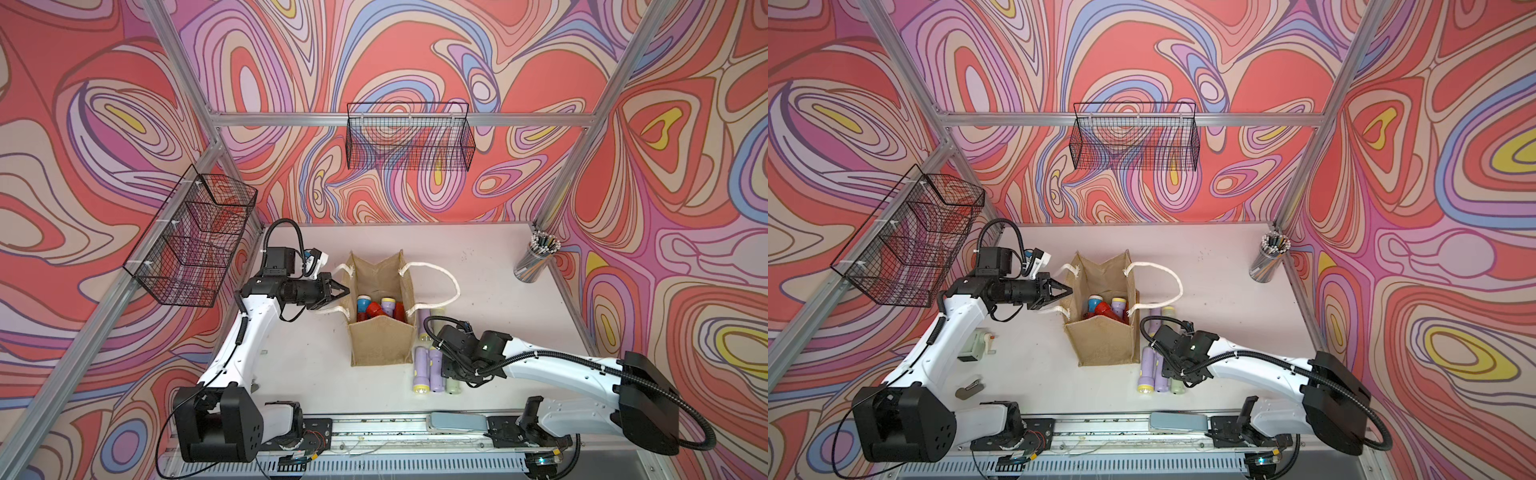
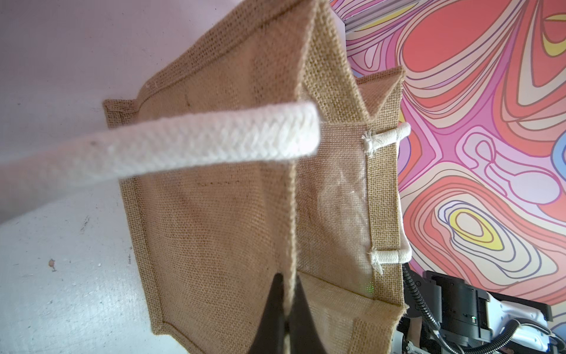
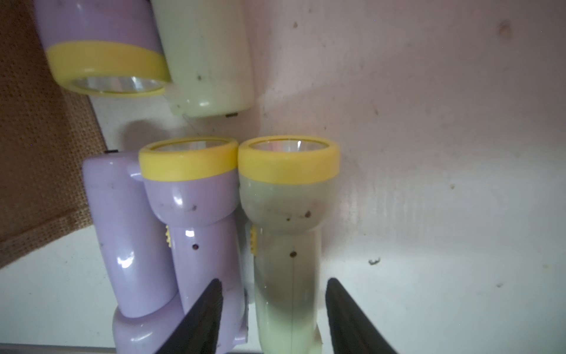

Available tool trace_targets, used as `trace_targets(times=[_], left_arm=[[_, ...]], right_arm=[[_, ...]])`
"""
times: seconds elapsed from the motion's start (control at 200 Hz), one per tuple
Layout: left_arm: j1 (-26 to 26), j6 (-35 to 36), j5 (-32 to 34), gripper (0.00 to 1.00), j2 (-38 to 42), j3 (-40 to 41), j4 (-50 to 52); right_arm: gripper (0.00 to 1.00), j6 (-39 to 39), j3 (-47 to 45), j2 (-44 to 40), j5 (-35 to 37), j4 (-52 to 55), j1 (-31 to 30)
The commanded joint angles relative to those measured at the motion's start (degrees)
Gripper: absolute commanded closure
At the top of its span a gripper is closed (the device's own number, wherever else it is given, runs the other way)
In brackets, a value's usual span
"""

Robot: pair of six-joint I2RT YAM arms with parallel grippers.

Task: Put the flashlights into the tote bags
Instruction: Pick up the flashlight from the center of the board.

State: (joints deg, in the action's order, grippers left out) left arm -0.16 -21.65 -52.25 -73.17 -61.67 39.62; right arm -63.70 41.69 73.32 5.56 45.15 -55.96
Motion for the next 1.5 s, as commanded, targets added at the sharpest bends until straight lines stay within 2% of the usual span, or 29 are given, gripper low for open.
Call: trace_targets(times=[0.0,0.195,0.396,0.791,0.981,1.052,1.142,1.297,1.367,1.497], left_arm=[[0.07,0.83,0.02,0.97,0.39,-0.41,0.29],[0.11,0.64,-0.24,0.97,0.22,-0.35,0.07],[0.08,0.49,-0.22,0.97,0.11,-0.21,-0.11],[0.08,0.52,0.06,0.97,0.22,-0.04,-0.06],[0.10,0.56,0.39,0.97,0.38,-0.04,0.12],[0.09,0.62,0.47,0.97,0.31,-0.08,0.09],[0.02,0.49,0.56,0.97,0.22,-0.07,0.12],[0.13,0.30,0.46,0.97,0.21,0.04,-0.09],[0.08,0.29,0.68,0.97,0.39,0.00,0.06],[0.09,0.46,0.85,0.97,0.48,0.03,0.20]], right_arm=[[0.44,-0.71,-0.33,-0.30,-1.25,-0.64,-0.80],[0.54,-3.63,-3.57,-2.56,-1.55,1.23,-0.92],[0.55,-3.40,-4.65,-1.47,-0.96,2.13,-0.93],[0.54,-2.89,-5.11,6.45,-2.77,3.28,-1.19],[0.66,-3.52,-5.75,7.92,-2.77,1.83,-1.21],[0.71,-4.20,-4.93,8.53,-1.58,3.09,-1.21],[0.78,-6.67,-0.99,9.24,3.06,10.18,-1.23],[0.82,-8.16,5.16,6.70,11.53,17.36,-0.53],[0.83,-6.35,5.90,3.92,13.02,17.70,1.73],[0.85,-1.22,6.59,-2.86,14.47,18.80,9.56]])
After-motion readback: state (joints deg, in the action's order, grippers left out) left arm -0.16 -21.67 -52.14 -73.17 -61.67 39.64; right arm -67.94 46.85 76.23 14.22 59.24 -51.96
